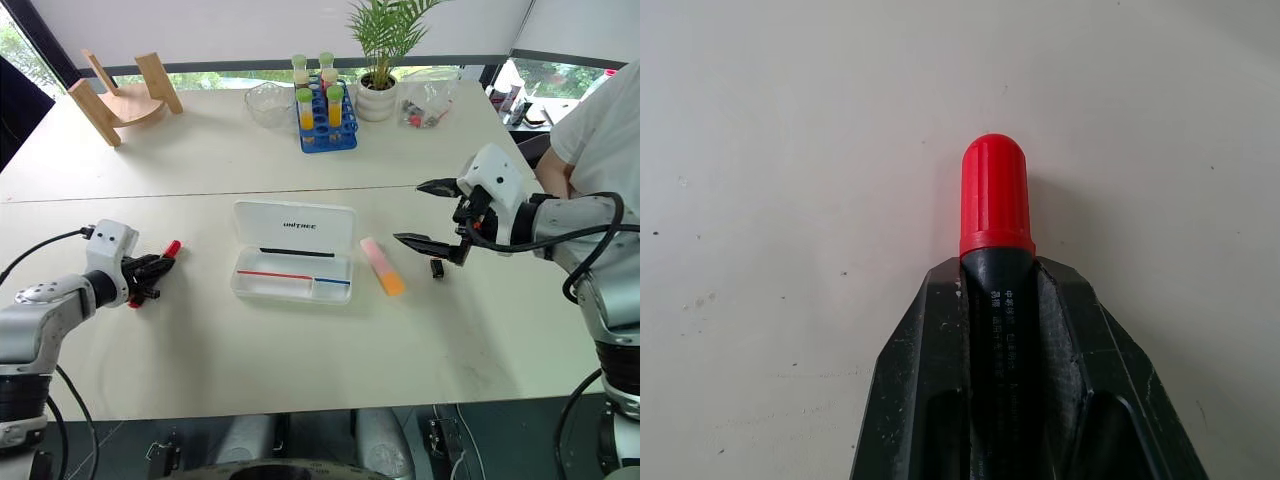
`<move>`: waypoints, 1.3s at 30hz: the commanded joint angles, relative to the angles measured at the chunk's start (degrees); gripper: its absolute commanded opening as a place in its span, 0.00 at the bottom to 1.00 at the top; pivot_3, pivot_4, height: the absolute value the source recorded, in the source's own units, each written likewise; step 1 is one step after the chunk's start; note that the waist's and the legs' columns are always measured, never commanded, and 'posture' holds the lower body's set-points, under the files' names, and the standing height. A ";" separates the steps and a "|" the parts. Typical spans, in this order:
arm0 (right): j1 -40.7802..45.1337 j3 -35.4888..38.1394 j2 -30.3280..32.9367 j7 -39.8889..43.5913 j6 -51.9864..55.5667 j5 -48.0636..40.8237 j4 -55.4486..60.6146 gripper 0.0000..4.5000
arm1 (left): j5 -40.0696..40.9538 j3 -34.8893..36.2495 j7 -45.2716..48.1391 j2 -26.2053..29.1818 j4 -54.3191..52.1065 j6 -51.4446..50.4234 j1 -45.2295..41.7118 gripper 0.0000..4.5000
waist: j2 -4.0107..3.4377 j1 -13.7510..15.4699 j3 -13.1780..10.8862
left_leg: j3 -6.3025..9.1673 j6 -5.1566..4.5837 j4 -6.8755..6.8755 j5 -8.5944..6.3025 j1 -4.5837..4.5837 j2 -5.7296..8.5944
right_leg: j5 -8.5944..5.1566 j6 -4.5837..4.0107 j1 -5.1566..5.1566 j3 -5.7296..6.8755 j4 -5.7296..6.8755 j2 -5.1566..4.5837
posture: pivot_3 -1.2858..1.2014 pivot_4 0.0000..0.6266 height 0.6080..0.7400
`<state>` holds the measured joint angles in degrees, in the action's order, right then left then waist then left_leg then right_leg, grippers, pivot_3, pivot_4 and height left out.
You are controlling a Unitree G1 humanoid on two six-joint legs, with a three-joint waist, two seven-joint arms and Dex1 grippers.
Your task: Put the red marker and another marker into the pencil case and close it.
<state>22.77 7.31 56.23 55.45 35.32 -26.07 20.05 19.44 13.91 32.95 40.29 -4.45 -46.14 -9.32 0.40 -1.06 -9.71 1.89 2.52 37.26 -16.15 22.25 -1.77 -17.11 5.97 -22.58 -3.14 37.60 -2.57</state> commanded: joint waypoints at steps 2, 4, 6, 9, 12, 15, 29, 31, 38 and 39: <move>-0.03 2.58 1.33 -0.33 0.36 -0.41 1.90 1.00 | 5.10 0.08 10.06 2.35 -3.77 3.08 -0.02 0.07 | 0.04 -0.02 -0.03 | 0.00 0.00 -0.02 0.00 -0.01 0.00 | 0.00 0.00 -0.01 0.00 0.00 0.00 | 0.52 0.24 1.00; -0.38 3.27 1.84 -0.15 0.49 -0.49 2.12 1.00 | 9.19 -2.16 19.50 3.77 -8.32 7.77 -5.36 0.07 | 0.07 0.45 -0.08 | 0.00 0.02 -0.01 0.01 0.10 -0.01 | 0.00 -0.01 -0.10 0.01 0.00 0.00 | 0.52 0.24 1.00; -0.62 3.71 2.13 -0.15 0.63 -0.75 2.38 1.00 | 10.78 -5.38 25.92 4.60 -9.43 9.93 -9.97 0.07 | 0.22 1.44 -0.16 | 0.08 0.20 0.02 0.11 0.21 0.03 | 0.00 -0.01 -0.09 0.10 -0.01 -0.03 | 0.52 0.24 1.00; -0.40 3.52 2.11 -0.29 0.57 -0.49 2.32 1.00 | 9.39 -12.05 32.74 4.50 -7.68 13.61 -16.99 0.07 | 0.16 1.53 -0.14 | -0.02 0.23 0.08 0.12 0.16 0.08 | 0.01 -0.01 -0.02 0.03 -0.06 -0.08 | 0.52 0.24 1.00; -0.12 3.35 1.92 -0.56 0.69 -0.39 2.49 1.00 | 5.06 -19.58 38.11 2.29 -2.06 19.85 -24.11 0.07 | 0.16 1.31 -0.14 | -0.01 0.21 0.04 0.12 0.14 0.10 | 0.01 0.00 -0.01 0.02 -0.08 -0.05 | 0.52 0.24 1.00; -0.09 3.40 1.76 -1.10 0.84 -0.34 2.86 1.00 | 0.79 -26.38 43.79 -1.09 4.49 26.58 -29.99 0.07 | 0.19 1.07 -0.15 | 0.02 0.20 0.02 0.12 0.17 0.08 | 0.01 0.00 -0.07 0.02 -0.07 0.04 | 0.52 0.24 1.00; -8.37 10.14 1.36 -5.25 5.80 -3.01 11.06 1.00 | -16.76 -37.89 45.07 -14.75 32.62 48.18 -41.03 0.39 | 0.21 0.36 -0.17 | 0.04 0.11 0.04 0.08 0.25 0.08 | 0.01 0.01 -0.15 0.00 -0.06 0.07 | 0.52 0.24 1.00; -9.74 10.66 0.86 -6.07 7.23 -4.08 13.11 1.00 | -17.49 -36.98 43.77 -15.42 33.55 48.75 -41.17 0.61 | 0.21 0.40 -0.17 | 0.06 0.12 0.06 0.08 0.25 0.08 | 0.01 0.01 -0.13 0.00 -0.06 0.06 | 0.52 0.24 1.00; -9.17 8.52 0.47 -7.75 12.67 -8.67 15.76 1.00 | -6.97 -28.86 47.51 -11.34 20.21 39.10 -37.14 0.99 | 0.21 -0.05 -0.17 | 0.07 0.12 0.06 0.08 0.25 0.06 | 0.01 0.01 -0.14 0.00 -0.02 0.07 | 0.52 0.24 1.00; -8.84 7.31 0.91 -7.68 13.28 -8.61 15.63 1.00 | -4.06 -26.83 48.22 -9.77 16.46 35.91 -35.87 0.99 | 0.20 -0.13 -0.18 | 0.07 0.12 0.05 0.08 0.24 0.04 | 0.01 0.01 -0.15 0.00 0.00 0.08 | 0.52 0.24 1.00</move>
<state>12.85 15.38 56.51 48.03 47.69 -33.61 34.23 9.82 -17.78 79.77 28.37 18.50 -5.93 -45.80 0.61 -1.18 -9.89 1.97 2.64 37.29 -16.07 22.49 -1.76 -17.11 5.98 -22.74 -3.14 37.61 -2.47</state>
